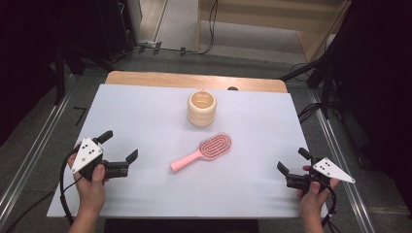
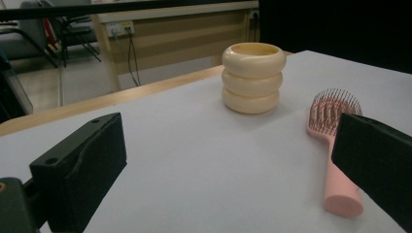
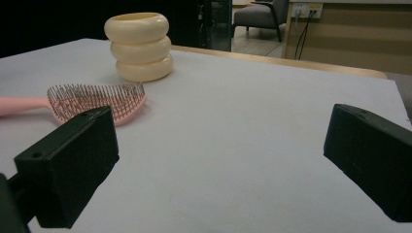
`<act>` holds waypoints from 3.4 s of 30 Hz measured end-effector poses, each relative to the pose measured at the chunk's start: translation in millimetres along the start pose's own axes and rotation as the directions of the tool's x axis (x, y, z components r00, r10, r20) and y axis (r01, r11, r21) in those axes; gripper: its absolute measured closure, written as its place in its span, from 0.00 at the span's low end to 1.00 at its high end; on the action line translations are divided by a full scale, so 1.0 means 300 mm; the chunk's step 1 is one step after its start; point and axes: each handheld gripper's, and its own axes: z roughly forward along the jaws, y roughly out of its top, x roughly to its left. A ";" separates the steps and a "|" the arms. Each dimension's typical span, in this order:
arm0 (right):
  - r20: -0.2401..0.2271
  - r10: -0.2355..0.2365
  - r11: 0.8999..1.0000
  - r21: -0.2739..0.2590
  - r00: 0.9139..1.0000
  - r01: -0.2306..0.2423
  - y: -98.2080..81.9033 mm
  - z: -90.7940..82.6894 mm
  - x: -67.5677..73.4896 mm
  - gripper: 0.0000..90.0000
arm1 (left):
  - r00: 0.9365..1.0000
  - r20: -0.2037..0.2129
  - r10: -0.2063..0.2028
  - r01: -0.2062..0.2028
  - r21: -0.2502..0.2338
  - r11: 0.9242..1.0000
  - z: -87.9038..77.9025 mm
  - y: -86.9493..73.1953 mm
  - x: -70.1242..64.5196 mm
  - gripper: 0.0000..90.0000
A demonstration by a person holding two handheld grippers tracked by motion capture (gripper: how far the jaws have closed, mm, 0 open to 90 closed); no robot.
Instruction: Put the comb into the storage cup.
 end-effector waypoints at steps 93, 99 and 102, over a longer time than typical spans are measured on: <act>-0.005 0.009 1.000 0.010 1.000 -0.009 -0.004 0.008 -0.004 0.00 | 0.933 0.343 0.110 -0.295 0.553 0.779 0.541 0.116 -0.309 0.00; -0.004 0.011 1.000 0.009 1.000 -0.011 -0.004 0.008 -0.004 0.00 | 0.928 0.355 0.115 -0.317 0.588 0.745 0.562 0.115 -0.327 0.00; -0.004 0.010 1.000 0.010 1.000 -0.010 -0.004 0.008 -0.004 0.00 | 0.926 0.363 0.106 -0.320 0.605 0.729 0.572 0.112 -0.332 0.00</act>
